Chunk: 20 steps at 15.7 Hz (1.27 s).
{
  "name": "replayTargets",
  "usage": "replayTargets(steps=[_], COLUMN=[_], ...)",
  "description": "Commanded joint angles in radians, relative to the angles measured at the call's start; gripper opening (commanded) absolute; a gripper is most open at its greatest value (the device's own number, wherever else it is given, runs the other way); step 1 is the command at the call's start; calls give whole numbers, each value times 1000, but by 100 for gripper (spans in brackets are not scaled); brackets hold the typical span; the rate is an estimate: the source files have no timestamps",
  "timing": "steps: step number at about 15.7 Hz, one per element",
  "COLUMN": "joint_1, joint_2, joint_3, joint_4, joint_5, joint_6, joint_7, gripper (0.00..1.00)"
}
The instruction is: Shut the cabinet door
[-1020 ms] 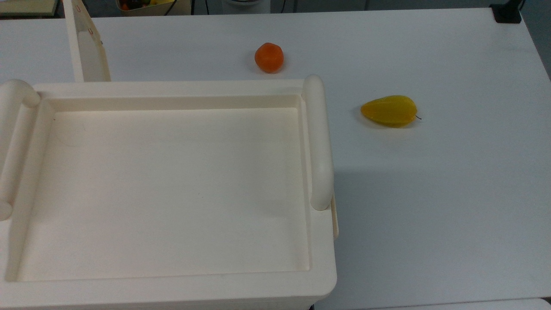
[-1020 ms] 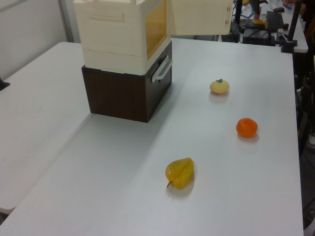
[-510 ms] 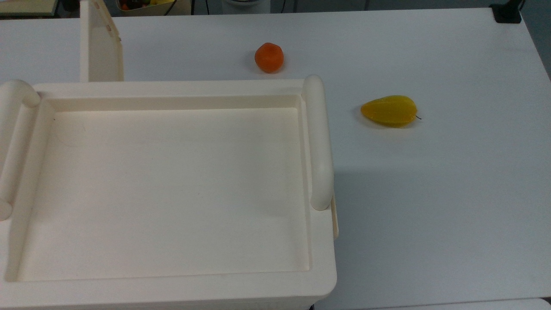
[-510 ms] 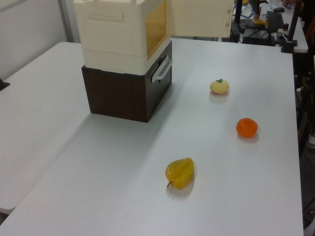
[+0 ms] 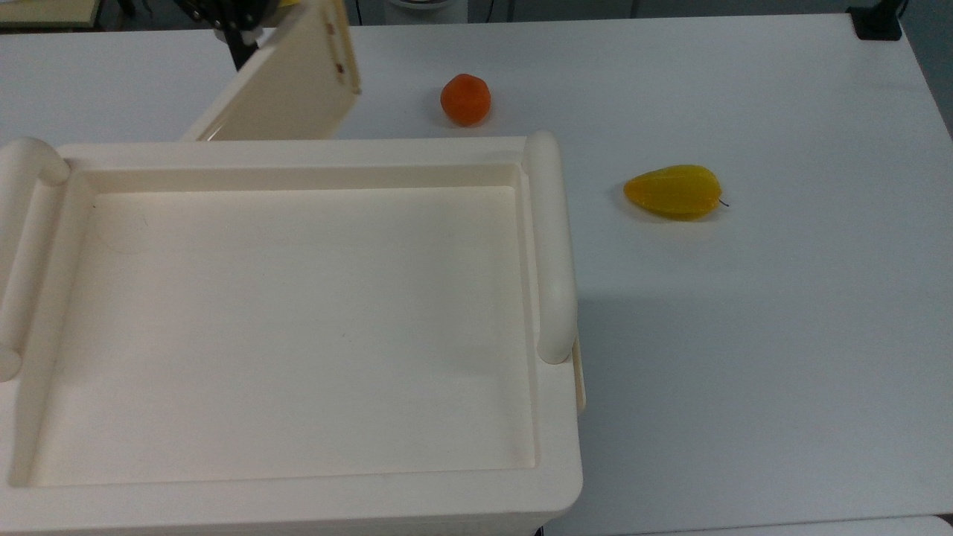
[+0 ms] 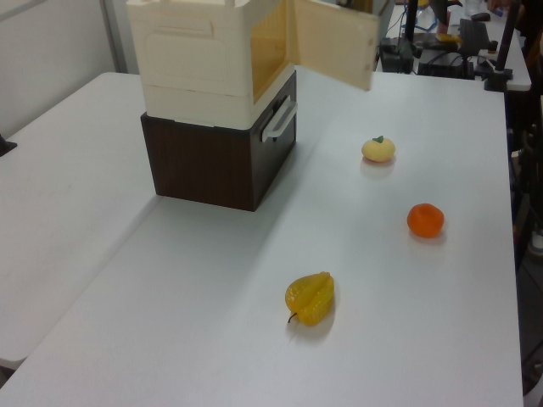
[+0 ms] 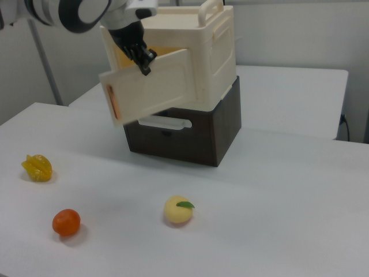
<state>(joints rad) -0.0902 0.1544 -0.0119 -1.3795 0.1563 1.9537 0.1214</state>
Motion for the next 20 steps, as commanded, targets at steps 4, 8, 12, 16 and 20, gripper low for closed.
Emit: replayTargets(steps=[4,8,12,16,20], joint_1=[87,92,121,185,237], joint_2=[65,60,27,-21,-108], joint_3=[-8,-8,-8,-8,-10], joint_4=[-41,-52,-84,-133,-239], joint_5=[11,-4,-66,-222,-293], joint_6=[249,202,55,-134,-211], joint_7=[107,103,61,55,-11], gripper=[0,0,0,0,0])
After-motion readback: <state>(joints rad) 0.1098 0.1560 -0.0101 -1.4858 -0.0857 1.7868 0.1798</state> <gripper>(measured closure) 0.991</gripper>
